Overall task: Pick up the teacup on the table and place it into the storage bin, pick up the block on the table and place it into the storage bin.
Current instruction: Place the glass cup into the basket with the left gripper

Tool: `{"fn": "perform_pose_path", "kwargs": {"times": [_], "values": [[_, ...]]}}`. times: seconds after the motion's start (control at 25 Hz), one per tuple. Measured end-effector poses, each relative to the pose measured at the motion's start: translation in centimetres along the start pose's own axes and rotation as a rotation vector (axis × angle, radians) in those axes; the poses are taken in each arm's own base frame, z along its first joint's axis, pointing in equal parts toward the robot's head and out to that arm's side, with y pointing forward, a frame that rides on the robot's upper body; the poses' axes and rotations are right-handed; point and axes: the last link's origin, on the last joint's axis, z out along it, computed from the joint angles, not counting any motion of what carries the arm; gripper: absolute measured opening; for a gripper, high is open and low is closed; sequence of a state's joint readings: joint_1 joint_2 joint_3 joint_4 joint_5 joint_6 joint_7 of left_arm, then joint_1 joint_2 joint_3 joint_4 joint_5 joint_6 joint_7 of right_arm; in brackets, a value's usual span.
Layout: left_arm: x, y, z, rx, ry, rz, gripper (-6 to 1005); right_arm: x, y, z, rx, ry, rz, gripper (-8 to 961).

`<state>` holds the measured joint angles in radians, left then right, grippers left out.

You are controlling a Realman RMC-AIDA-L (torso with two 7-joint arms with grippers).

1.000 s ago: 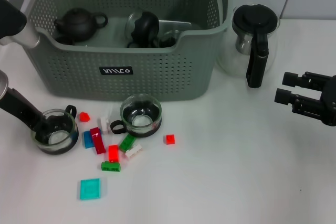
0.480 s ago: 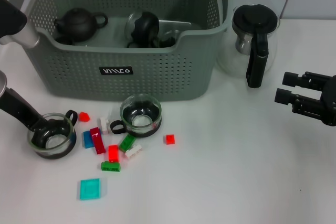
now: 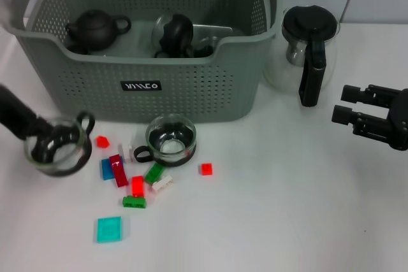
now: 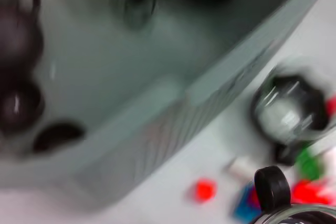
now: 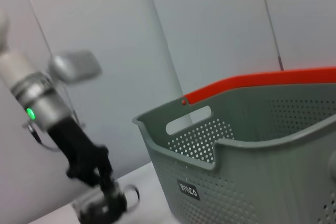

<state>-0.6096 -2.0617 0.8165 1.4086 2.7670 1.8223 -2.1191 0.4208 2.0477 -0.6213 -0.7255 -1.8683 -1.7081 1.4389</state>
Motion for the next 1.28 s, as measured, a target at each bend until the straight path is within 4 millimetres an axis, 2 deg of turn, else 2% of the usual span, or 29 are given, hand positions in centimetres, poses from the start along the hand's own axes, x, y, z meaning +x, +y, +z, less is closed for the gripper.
{"fn": "perform_pose_path", "kwargs": {"times": [0.16, 0.28, 0.48, 0.64, 0.76, 0.96, 1.08, 1.28], "values": [[0.4, 0.3, -4.4, -0.075, 0.164, 0.027, 42, -0.1, 0.0, 0.0, 0.0, -0.001, -0.002, 606], [1.0, 0.2, -6.4, -0.143, 0.305, 0.051, 43, -0.1, 0.0, 0.0, 0.001, -0.002, -0.001, 605], [3.0, -0.2, -8.0, -0.252, 0.497, 0.069, 43, 0.1, 0.0, -0.2, 0.005, -0.003, 0.002, 605], [6.3, -0.6, -8.5, -0.201, 0.618, 0.067, 43, 0.0, 0.0, -0.2, 0.006, -0.004, 0.002, 606], [9.4, -0.7, -8.0, -0.148, 0.65, 0.076, 42, 0.0, 0.0, -0.2, 0.004, -0.004, 0.002, 606], [14.1, -1.4, -5.3, -0.035, 0.654, 0.066, 42, -0.1, 0.0, -0.3, 0.0, -0.005, -0.002, 607], [15.8, -1.9, -3.6, 0.049, 0.651, 0.06, 42, -0.2, 0.0, -0.3, 0.001, -0.01, -0.004, 607], [17.6, -1.2, 0.1, 0.178, 0.571, 0.134, 43, -0.4, -0.1, -0.4, 0.008, -0.022, -0.003, 606]]}}
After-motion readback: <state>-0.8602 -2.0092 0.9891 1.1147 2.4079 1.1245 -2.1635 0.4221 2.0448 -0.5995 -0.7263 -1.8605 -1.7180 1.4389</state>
